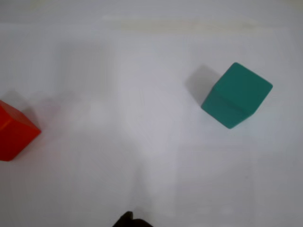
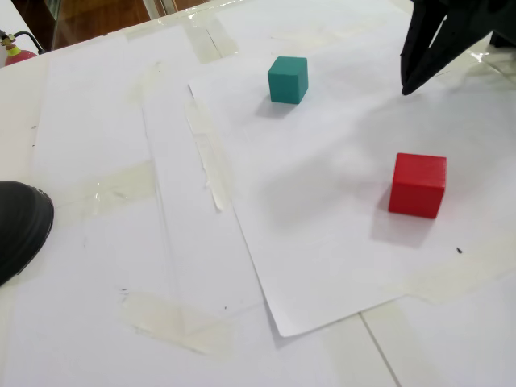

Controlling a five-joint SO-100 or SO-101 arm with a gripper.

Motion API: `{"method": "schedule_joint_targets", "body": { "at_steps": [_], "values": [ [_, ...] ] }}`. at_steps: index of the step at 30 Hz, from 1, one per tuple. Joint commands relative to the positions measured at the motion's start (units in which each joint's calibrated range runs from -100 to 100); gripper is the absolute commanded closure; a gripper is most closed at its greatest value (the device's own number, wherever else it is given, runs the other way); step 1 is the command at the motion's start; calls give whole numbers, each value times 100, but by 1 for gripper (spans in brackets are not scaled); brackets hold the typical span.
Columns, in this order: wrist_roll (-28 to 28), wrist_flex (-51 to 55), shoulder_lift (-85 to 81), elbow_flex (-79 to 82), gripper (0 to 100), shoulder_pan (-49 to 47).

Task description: Put the red cube on the top of the blue cube.

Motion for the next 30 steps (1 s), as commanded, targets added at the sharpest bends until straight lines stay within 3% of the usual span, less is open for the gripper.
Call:
{"method": "schedule_joint_targets", "body": {
  "at_steps": [1,3,8,14,26,30],
  "values": [
    [73,31,-64,81,100,52],
    [396,39,-64,81,100,37],
    [147,-173,-64,81,100,82],
    [313,-279,203,-364,100,52],
    [694,1075,3293,-4431,100,-69],
    [1221,1352,4374,-5584,100,-357]
  ]
}}
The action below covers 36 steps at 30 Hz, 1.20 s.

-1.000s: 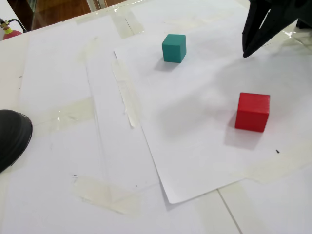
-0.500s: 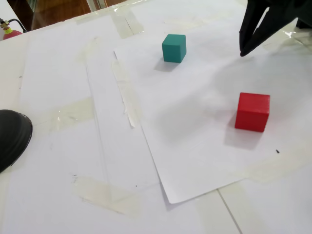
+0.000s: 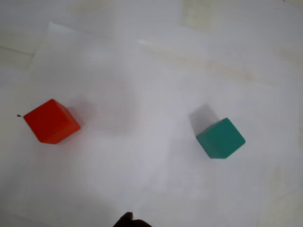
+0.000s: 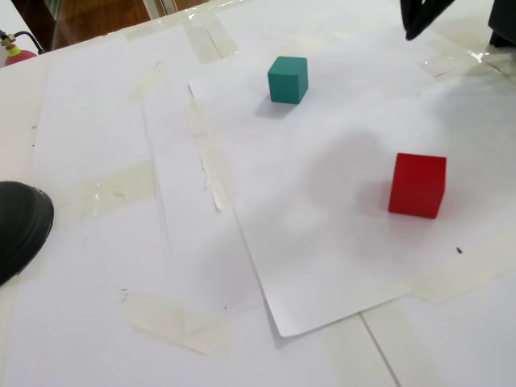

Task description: Put the red cube on the top of the blue cube.

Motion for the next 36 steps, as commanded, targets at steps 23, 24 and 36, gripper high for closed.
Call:
{"method": "schedule_joint_targets", "body": {
  "at_steps": [23,24,36],
  "values": [
    [-117,678,3120,-3314,100,-2920],
    [-186,686,3138,-3314,100,-2935],
    [103,1004,4846,-4821,100,-2920]
  ]
}}
